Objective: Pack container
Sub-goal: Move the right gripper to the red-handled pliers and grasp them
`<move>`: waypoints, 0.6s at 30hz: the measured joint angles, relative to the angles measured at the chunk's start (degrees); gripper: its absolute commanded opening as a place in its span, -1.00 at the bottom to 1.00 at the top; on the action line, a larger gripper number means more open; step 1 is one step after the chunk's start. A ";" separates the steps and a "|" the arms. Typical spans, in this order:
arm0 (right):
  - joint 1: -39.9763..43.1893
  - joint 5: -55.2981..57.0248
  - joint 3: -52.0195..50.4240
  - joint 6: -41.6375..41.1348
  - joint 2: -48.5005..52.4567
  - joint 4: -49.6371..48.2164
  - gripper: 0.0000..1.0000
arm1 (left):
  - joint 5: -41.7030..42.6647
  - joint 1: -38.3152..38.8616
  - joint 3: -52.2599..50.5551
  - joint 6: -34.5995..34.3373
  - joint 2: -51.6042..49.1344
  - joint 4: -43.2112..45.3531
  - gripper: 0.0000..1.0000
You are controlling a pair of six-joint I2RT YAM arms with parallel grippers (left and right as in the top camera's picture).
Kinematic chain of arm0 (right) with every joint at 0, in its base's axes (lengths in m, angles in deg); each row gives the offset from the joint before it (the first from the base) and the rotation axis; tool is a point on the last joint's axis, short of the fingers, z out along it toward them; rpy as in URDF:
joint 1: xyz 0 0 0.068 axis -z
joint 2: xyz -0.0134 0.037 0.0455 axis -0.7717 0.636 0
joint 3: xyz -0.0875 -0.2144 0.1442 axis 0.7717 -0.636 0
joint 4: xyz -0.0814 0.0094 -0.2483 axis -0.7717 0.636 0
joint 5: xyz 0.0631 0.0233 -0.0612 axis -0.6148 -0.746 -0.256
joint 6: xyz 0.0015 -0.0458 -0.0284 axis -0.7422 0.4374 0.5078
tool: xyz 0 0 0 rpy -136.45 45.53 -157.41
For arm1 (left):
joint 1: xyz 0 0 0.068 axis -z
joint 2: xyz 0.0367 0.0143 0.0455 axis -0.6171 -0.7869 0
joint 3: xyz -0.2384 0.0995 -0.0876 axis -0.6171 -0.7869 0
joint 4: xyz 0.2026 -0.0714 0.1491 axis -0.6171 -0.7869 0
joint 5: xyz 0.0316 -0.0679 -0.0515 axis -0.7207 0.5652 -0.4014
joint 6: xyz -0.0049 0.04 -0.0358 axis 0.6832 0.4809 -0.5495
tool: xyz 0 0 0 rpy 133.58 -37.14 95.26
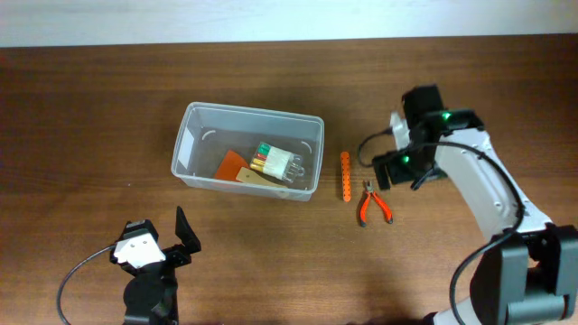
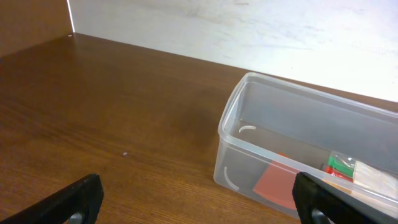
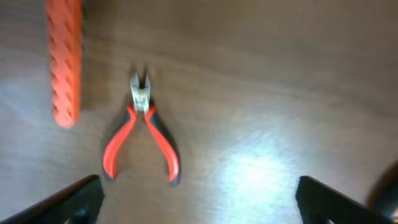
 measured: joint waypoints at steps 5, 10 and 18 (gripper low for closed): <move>0.00 -0.94 -6.25 -0.07 -0.11 -4.39 0.73 | 0.00 0.00 0.00 0.00 0.00 0.00 0.99; 0.00 -1.01 -9.88 -0.04 -0.11 -6.01 0.63 | 0.00 0.00 0.00 0.00 0.00 0.00 0.99; 0.00 -1.42 -11.80 2.56 0.20 -8.92 0.58 | 0.00 0.00 0.00 0.00 0.00 0.00 0.99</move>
